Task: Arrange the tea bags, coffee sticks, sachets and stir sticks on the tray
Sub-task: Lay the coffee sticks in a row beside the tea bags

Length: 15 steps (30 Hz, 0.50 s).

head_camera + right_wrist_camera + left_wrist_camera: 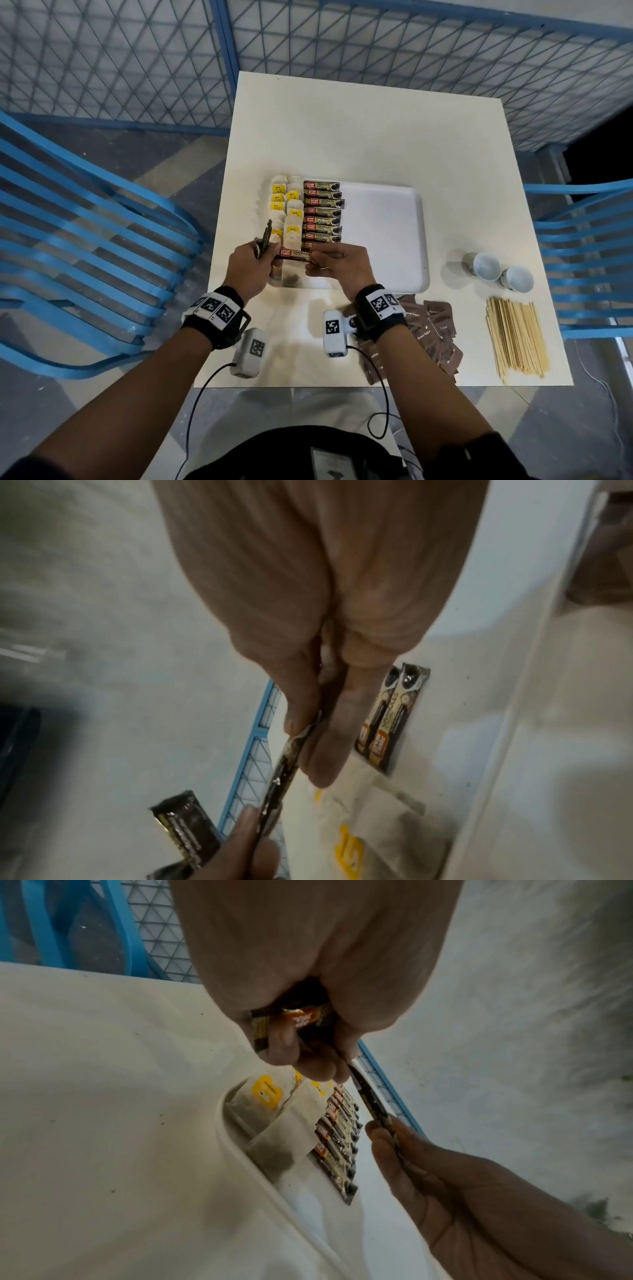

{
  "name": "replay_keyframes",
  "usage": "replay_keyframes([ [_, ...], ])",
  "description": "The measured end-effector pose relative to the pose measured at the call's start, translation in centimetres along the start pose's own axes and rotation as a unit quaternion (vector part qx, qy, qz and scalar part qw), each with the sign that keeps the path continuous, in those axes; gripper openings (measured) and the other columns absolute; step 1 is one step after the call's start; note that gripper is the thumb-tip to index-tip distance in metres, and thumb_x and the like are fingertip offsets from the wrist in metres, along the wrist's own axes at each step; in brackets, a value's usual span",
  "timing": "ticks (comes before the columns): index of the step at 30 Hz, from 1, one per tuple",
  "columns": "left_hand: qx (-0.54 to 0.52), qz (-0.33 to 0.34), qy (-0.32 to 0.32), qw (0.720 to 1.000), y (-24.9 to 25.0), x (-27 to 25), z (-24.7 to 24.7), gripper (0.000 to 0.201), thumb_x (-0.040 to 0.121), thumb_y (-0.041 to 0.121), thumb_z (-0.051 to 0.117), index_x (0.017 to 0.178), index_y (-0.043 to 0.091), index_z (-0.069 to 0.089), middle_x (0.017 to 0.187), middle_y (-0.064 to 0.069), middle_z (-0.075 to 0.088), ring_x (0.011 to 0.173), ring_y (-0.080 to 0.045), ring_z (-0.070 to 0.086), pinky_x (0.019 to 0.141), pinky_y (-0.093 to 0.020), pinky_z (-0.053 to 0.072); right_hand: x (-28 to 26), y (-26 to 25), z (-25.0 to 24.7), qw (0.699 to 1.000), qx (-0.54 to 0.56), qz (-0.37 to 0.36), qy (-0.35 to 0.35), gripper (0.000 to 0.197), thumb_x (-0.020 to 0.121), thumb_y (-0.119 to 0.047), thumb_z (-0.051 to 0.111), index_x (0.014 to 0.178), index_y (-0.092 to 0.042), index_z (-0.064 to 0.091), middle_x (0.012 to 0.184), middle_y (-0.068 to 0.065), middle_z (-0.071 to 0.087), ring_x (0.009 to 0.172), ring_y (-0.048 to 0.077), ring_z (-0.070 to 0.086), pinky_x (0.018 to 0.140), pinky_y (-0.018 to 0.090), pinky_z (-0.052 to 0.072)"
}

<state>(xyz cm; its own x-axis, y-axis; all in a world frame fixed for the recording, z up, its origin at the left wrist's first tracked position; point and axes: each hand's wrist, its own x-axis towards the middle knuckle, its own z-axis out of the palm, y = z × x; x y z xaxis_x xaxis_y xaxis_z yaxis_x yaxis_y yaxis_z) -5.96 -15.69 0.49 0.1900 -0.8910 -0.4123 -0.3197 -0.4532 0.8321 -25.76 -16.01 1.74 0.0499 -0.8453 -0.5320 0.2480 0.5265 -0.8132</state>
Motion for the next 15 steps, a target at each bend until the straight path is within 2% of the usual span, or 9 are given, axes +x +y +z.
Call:
replay_keyframes([
  [2, -0.014, 0.001, -0.001, 1.000, -0.2, -0.1, 0.2, 0.023, 0.102, 0.025, 0.061, 0.086, 0.012, 0.070, 0.068, 0.002, 0.069, 0.044, 0.001, 0.058, 0.054, -0.019, 0.049, 0.1, -0.2, -0.3, 0.999, -0.020, -0.001, 0.025, 0.023, 0.081, 0.009, 0.075, 0.100, 0.017, 0.068, 0.084, 0.029, 0.071, 0.070, 0.038, 0.071, 0.069, 0.042, 0.063],
  [4, -0.025, 0.000, 0.000, 1.000, -0.2, -0.2, 0.4, 0.022, 0.103, 0.023, 0.060, 0.089, 0.009, 0.069, 0.068, 0.000, 0.069, 0.043, 0.000, 0.057, 0.052, -0.018, 0.049, 0.2, -0.2, -0.5, 0.999, -0.026, -0.001, 0.037, 0.020, 0.081, 0.007, 0.076, 0.099, 0.016, 0.069, 0.086, 0.029, 0.072, 0.070, 0.038, 0.072, 0.067, 0.040, 0.063],
  [6, -0.027, 0.001, 0.005, 1.000, 0.0, -0.2, 0.5, 0.021, 0.103, 0.022, 0.059, 0.090, 0.008, 0.069, 0.069, -0.001, 0.068, 0.042, 0.001, 0.057, 0.048, -0.014, 0.046, 0.4, -0.2, -0.4, 0.993, -0.095, -0.031, 0.057, 0.017, 0.086, -0.002, 0.075, 0.101, 0.007, 0.074, 0.088, 0.022, 0.074, 0.073, 0.031, 0.074, 0.069, 0.034, 0.063],
  [7, -0.026, 0.003, 0.007, 1.000, 0.2, -0.3, 0.6, 0.020, 0.103, 0.021, 0.059, 0.091, 0.008, 0.068, 0.069, -0.001, 0.068, 0.042, 0.001, 0.057, 0.046, -0.012, 0.045, 0.7, -0.1, -0.5, 0.979, -0.180, -0.072, 0.068, 0.019, 0.087, -0.011, 0.077, 0.104, -0.002, 0.076, 0.091, 0.014, 0.076, 0.078, 0.024, 0.075, 0.073, 0.029, 0.062],
  [9, -0.026, 0.006, 0.007, 1.000, 0.4, -0.3, 0.7, 0.020, 0.103, 0.020, 0.059, 0.091, 0.007, 0.069, 0.068, -0.001, 0.068, 0.042, 0.000, 0.057, 0.045, -0.012, 0.044, 0.9, 0.0, -0.3, 0.922, -0.347, -0.164, 0.053, 0.030, 0.083, -0.026, 0.081, 0.111, -0.016, 0.076, 0.102, 0.001, 0.075, 0.090, 0.013, 0.071, 0.083, 0.021, 0.055],
  [11, -0.035, 0.002, -0.003, 0.999, 0.5, -0.2, 0.8, 0.021, 0.103, 0.020, 0.059, 0.091, 0.007, 0.069, 0.067, -0.001, 0.068, 0.044, -0.003, 0.057, 0.046, -0.015, 0.047, 0.9, 0.1, 0.0, 0.872, -0.438, -0.217, 0.011, 0.033, 0.079, -0.025, 0.084, 0.111, -0.019, 0.077, 0.108, 0.001, 0.070, 0.101, 0.016, 0.063, 0.090, 0.025, 0.048],
  [12, -0.039, -0.002, -0.010, 0.999, 0.5, -0.2, 0.8, 0.021, 0.103, 0.021, 0.060, 0.089, 0.009, 0.069, 0.066, 0.001, 0.068, 0.047, -0.007, 0.059, 0.048, -0.018, 0.049, 1.0, 0.1, 0.2, 0.857, -0.464, -0.224, -0.004, 0.031, 0.079, -0.022, 0.083, 0.110, -0.017, 0.077, 0.108, 0.004, 0.067, 0.104, 0.020, 0.059, 0.091, 0.029, 0.046],
  [15, -0.034, -0.006, -0.028, 0.999, 0.3, 0.0, 1.0, 0.026, 0.103, 0.027, 0.060, 0.083, 0.014, 0.069, 0.065, 0.004, 0.070, 0.054, -0.016, 0.060, 0.057, -0.031, 0.052, 1.2, 0.2, 0.1, 0.841, -0.488, -0.233, -0.009, 0.026, 0.082, -0.018, 0.081, 0.108, -0.015, 0.078, 0.104, 0.007, 0.064, 0.104, 0.027, 0.056, 0.090, 0.033, 0.043],
])
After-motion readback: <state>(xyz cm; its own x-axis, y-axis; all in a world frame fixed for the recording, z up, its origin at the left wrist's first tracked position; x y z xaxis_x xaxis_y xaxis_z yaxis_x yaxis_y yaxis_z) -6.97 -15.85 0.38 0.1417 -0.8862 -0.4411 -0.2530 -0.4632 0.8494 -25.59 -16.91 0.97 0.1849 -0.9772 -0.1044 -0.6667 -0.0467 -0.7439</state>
